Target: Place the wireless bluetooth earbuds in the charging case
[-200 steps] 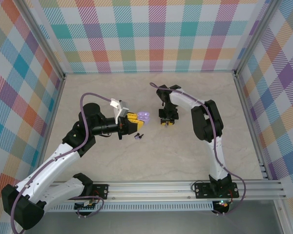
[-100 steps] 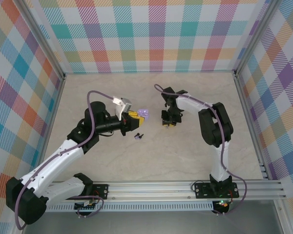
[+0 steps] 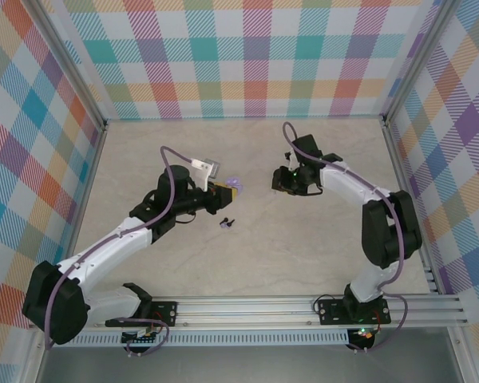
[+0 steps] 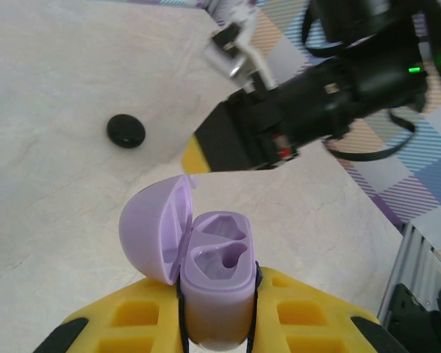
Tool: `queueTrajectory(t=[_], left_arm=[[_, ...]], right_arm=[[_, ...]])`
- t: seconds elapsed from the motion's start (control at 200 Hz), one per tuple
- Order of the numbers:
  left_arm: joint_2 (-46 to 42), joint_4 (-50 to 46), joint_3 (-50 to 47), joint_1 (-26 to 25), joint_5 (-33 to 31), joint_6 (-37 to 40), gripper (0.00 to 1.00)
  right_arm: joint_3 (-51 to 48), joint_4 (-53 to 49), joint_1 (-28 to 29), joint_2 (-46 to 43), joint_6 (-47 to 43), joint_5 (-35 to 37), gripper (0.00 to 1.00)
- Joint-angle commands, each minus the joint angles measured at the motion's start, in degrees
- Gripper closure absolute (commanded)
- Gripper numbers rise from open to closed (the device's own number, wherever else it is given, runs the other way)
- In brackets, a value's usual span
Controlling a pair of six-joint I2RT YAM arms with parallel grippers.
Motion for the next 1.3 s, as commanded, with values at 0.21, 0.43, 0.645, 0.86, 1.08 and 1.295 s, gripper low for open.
queueTrajectory(t=[0.21, 0.43, 0.645, 0.86, 1.08, 1.295], left_arm=[[4.1, 12.3, -2.1, 0.2, 2.6, -0.7, 0.87], [4.9, 18.5, -3.2, -0.1, 7.1, 3.7, 0.86], [4.9, 23.9, -4.6, -0.5, 8.4, 5.1, 0.87], [4.5, 28.4, -5.6, -0.9, 9.7, 4.2, 0.87], [3.8, 29.3, -5.3, -1.5, 10.8, 3.9, 0.87], [3.8, 28.0, -4.4, -1.9, 10.6, 3.3, 0.87]], right_arm=[[-2.3, 7.8, 0.2, -12.6, 0.1, -12.5, 0.78], [-1.3, 10.7, 1.9, -18.2, -0.2, -16.3, 0.77], [-0.5, 14.3, 4.5, -20.9, 0.7, -18.0, 0.76], [0.0, 16.1, 6.5, -21.0, 1.2, -18.3, 0.76], [1.0, 16.2, 7.8, -20.4, 0.8, -17.9, 0.75], [1.8, 16.1, 8.6, -19.7, 0.3, -17.9, 0.75]])
